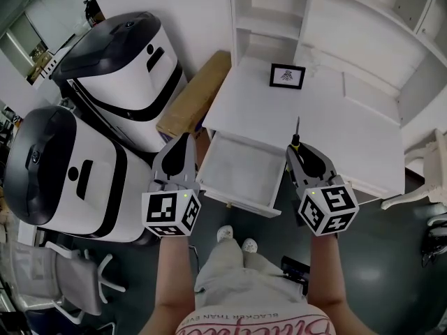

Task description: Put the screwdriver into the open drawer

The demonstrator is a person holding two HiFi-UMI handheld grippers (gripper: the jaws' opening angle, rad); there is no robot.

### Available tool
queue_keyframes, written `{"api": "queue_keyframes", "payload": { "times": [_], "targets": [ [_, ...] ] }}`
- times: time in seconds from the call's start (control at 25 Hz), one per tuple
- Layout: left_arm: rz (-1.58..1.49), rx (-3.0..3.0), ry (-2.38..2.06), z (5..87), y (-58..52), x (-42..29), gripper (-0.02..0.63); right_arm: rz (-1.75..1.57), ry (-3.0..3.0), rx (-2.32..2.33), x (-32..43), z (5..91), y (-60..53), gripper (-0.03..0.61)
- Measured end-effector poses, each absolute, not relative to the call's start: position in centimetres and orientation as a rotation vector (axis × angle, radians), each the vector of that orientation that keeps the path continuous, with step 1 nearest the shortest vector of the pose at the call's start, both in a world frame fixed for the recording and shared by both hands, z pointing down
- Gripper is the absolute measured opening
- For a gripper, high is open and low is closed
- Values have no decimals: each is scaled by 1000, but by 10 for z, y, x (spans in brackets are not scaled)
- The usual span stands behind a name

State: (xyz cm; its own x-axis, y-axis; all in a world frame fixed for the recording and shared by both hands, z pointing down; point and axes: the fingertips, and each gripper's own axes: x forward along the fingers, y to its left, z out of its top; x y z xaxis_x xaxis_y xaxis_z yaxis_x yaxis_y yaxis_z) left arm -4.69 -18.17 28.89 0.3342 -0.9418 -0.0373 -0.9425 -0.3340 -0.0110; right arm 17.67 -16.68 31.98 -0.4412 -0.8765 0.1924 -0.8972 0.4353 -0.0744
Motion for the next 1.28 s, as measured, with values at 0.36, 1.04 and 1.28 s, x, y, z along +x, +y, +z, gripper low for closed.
{"api": "queue_keyframes", "payload": {
  "times": [0.36, 1.04, 1.28],
  "targets": [
    [-7, -2562, 1851, 314, -212, -68, 9, 334, -2504, 1559, 165, 348, -197, 77],
    [-180, -2690, 1892, 397, -284, -106, 9, 546, -2331, 1451, 114, 444, -257, 77],
    [-235, -2739, 1911, 426, -301, -115, 9, 619, -2264, 1400, 102, 479, -267, 77]
  ]
}}
